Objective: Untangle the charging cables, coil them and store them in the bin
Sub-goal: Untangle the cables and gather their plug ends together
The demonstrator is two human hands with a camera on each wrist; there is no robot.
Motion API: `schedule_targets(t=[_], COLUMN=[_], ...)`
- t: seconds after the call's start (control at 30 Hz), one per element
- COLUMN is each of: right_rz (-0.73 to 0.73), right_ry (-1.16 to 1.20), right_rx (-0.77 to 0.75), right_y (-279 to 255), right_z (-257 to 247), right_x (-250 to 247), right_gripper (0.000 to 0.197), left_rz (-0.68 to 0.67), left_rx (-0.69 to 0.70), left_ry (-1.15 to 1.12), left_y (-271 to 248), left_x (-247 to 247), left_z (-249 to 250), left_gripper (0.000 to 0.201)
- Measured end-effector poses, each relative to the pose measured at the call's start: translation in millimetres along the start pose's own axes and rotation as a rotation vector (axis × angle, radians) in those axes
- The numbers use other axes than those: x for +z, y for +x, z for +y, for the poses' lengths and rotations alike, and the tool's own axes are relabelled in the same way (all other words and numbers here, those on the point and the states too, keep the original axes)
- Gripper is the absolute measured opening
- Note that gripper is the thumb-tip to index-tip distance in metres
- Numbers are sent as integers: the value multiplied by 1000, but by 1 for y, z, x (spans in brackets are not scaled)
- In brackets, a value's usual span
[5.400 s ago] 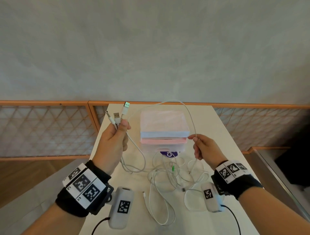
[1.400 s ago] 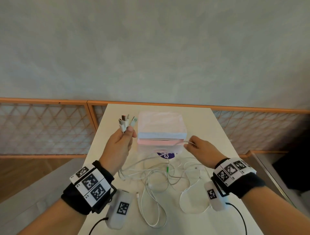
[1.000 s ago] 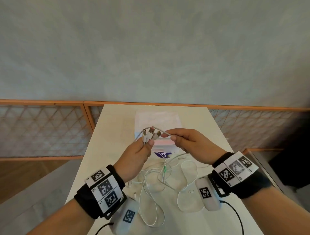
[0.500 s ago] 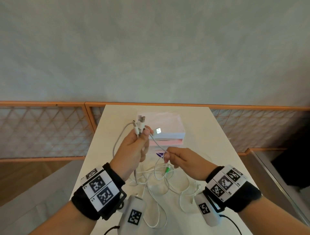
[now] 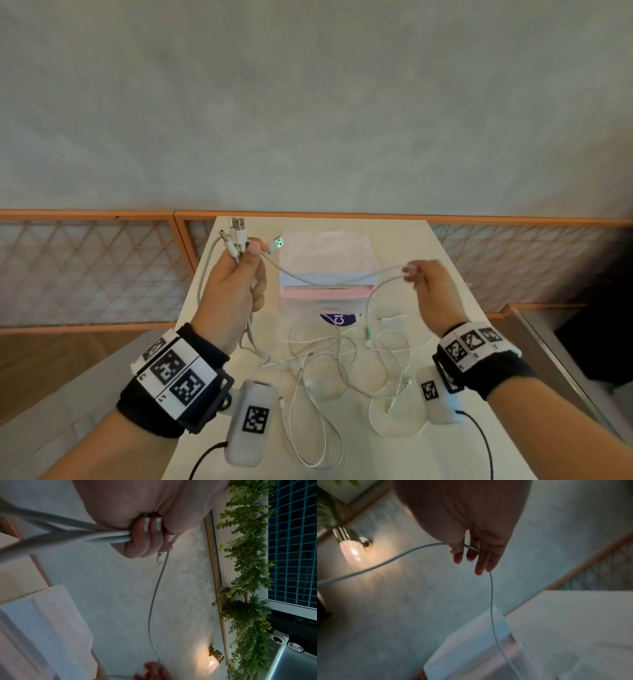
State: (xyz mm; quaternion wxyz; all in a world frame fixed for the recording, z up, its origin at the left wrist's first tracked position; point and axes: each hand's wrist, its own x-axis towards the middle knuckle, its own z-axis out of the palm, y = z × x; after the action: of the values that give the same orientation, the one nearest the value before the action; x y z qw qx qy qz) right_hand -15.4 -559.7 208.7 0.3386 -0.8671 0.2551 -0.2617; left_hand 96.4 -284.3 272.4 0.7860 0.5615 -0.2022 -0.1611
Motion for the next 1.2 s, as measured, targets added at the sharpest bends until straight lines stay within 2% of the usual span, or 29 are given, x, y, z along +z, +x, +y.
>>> schedule_targets(t=[0.17, 0.23, 0.3, 0.4, 0.53, 0.6, 0.7, 0.77, 0.87, 0.93, 0.97, 1.0, 1.07, 1.13, 1.2], right_rz=[266, 264, 175, -29, -296, -386, -426, -410, -235, -117, -122, -177, -404, -600, -670], right_ry=[-94, -105, -152, -244, -274, -257, -150, -64, -91, -164, -194, -252, -500, -719, -765], right_rx=[-253, -262, -169, 19, 249, 290, 250, 206, 144, 135, 162, 207, 316, 384, 409], right_y=[21, 26, 26, 18, -2, -20, -42, -50, -57, -62, -66, -70, -84, -101, -116], right_z=[-28, -23, -7, 32, 71, 79, 83, 81, 80, 88, 94, 100, 115, 126, 136], right_x=[-40, -46, -42, -25, 7, 21, 36, 42, 44, 41, 39, 39, 40, 42, 42], right_gripper=[24, 25, 27, 31, 46, 60, 66, 66, 73, 63, 53, 41, 27, 30, 32], left_rz=[46, 70, 79, 21, -33, -30, 10, 52, 91, 98, 97, 94, 82, 71, 49], left_rx=[-18, -30, -97, -239, -250, -242, -232, -232, -233, -222, -221, -222, -236, -244, -253], left_ry=[29, 105, 215, 378, 507, 561, 586, 544, 489, 487, 485, 475, 449, 441, 440], left_y=[4, 3, 1, -2, -7, -6, -4, -5, -7, -10, -12, -13, -15, -16, -18], left_x=[-8, -11, -17, -28, -34, -37, -42, -43, -42, -41, -41, -40, -37, -35, -32], left_z=[-2, -5, -9, -20, -26, -28, -32, -36, -39, -41, -42, -43, -46, -48, -50], left_gripper=[22, 21, 20, 26, 5, 3, 18, 21, 25, 26, 26, 26, 26, 25, 25])
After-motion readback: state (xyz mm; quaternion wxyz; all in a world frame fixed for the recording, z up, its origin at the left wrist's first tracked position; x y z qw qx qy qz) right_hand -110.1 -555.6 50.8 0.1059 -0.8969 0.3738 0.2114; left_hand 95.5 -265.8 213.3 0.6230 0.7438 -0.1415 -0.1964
